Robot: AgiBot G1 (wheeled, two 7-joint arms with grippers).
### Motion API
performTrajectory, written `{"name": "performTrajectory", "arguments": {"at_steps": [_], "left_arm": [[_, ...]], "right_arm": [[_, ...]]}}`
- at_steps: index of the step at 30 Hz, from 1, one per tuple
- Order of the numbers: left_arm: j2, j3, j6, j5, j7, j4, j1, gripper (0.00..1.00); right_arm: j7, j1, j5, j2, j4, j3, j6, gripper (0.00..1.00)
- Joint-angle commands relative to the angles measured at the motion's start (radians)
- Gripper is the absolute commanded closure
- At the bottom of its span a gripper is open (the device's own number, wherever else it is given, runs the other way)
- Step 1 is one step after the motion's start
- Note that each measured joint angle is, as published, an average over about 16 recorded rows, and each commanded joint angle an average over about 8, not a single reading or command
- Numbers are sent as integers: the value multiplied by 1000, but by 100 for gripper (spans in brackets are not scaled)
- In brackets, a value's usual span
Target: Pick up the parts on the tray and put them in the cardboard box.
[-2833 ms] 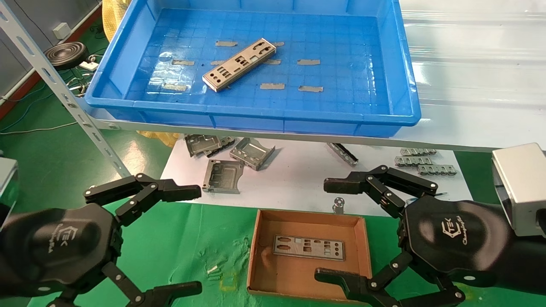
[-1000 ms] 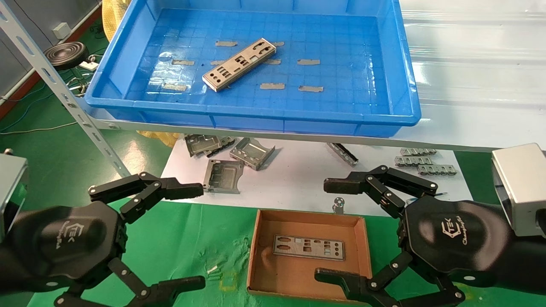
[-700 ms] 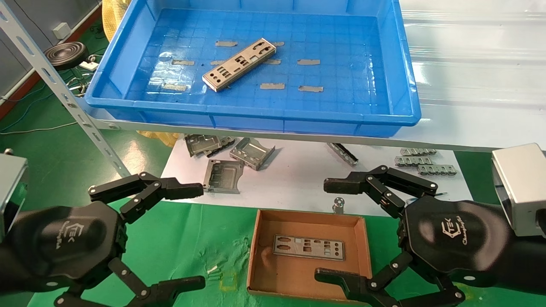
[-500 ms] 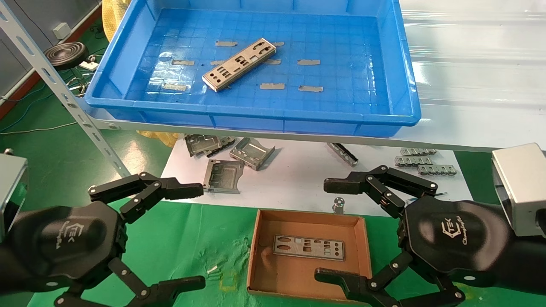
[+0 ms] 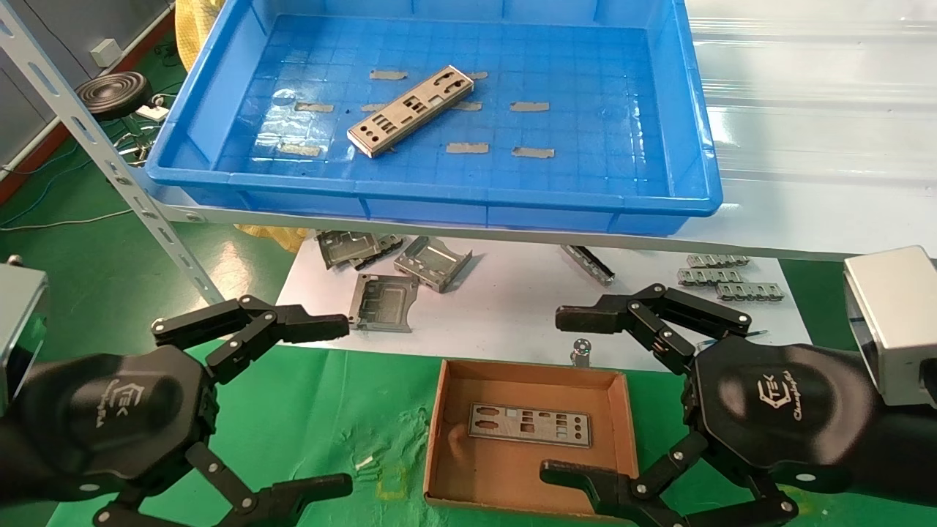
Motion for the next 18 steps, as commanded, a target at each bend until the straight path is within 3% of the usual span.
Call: {"name": "performTrajectory", "arguments": {"at_steps": [1,18], "left_arm": [[0,0,0,0,0,0,0,0],[0,0,0,0,0,0,0,0]], "right_arm": [[0,0,0,0,0,0,0,0],[0,0,0,0,0,0,0,0]]}}
